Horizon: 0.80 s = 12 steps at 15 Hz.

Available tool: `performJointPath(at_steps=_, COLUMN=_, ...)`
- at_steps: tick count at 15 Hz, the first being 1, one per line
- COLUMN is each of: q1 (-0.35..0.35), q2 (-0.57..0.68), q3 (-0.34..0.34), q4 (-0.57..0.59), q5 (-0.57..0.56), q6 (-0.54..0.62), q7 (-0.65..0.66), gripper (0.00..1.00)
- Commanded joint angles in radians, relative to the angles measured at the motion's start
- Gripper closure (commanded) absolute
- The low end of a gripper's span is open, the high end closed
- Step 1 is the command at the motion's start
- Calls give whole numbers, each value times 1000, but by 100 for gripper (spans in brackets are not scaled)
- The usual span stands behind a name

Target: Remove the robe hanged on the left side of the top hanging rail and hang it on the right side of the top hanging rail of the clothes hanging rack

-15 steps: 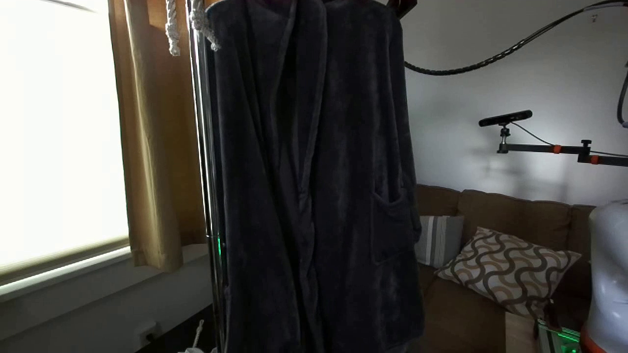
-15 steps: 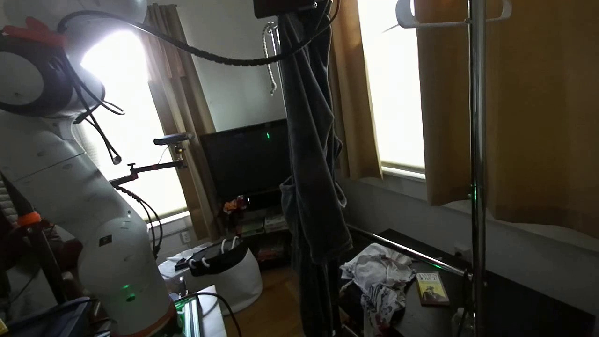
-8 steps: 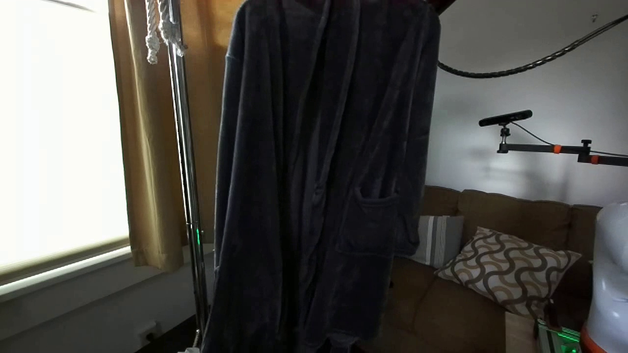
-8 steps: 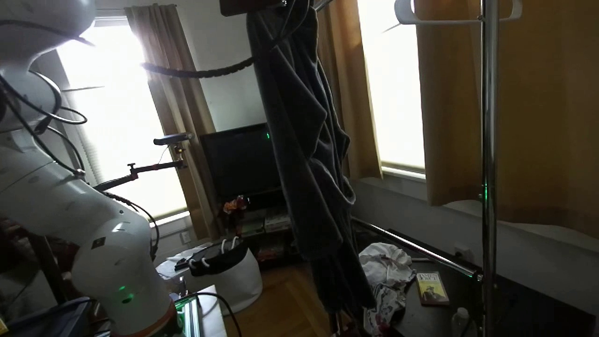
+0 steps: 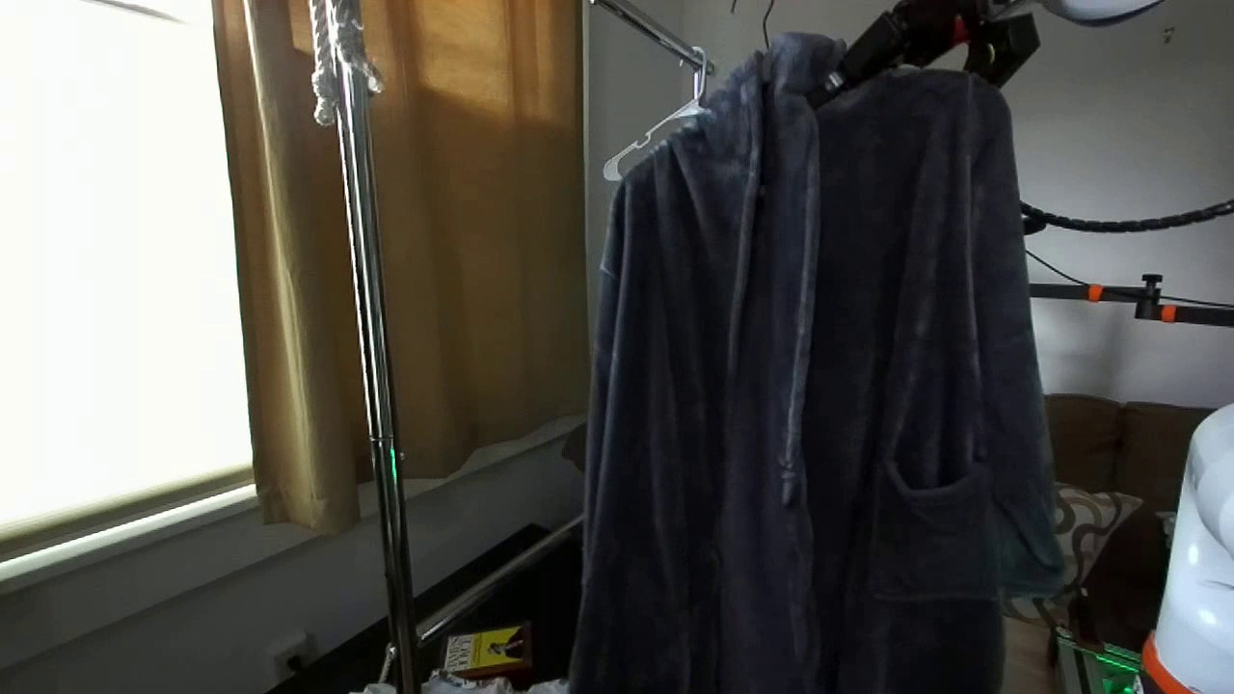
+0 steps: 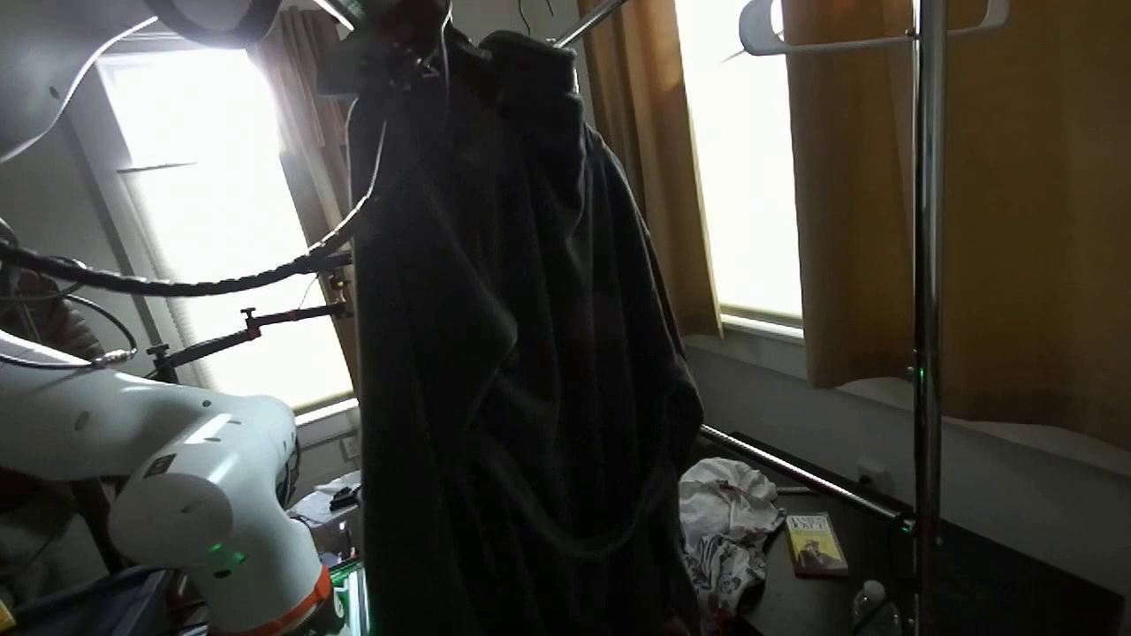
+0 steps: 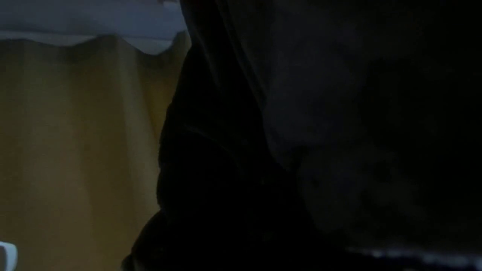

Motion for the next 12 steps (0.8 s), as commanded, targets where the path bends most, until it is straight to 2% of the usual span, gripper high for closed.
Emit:
performJointPath(at_steps=1, q1=-39, q2=-144, q3=4, q4=-157, q5=-159, q6=54, q7=166, gripper=98)
performJointPath(at_steps=6, q1=-95, q2=-197, q3=-17, q4=-285, q5=-348, q6=99, q7=376, gripper=98)
performJointPath(at_steps=7, q1=-24, q2=-164, q3=-41, q4=-244, q5=-355, q6=65, q7=335, gripper=98)
performJointPath(at_steps=8, q1=-28, q2=-168, q3=-46, q4=-262, q5=-373, q6=67, q7=343, gripper=93)
performJointPath(at_steps=9, q1=-21, q2=-166, q3=-50, q4=-268, q5=-379, q6=66, q7=342, gripper=98)
performJointPath(at_steps=10, q1=-21, q2=-142, q3=-44, q4=-270, q5=-385, q6=98, q7=355, gripper=98)
performJointPath(at_steps=12, q1=-41, q2=-65, q3=-78, q4=-269, q5=-396, q6=157, q7=399, gripper=98)
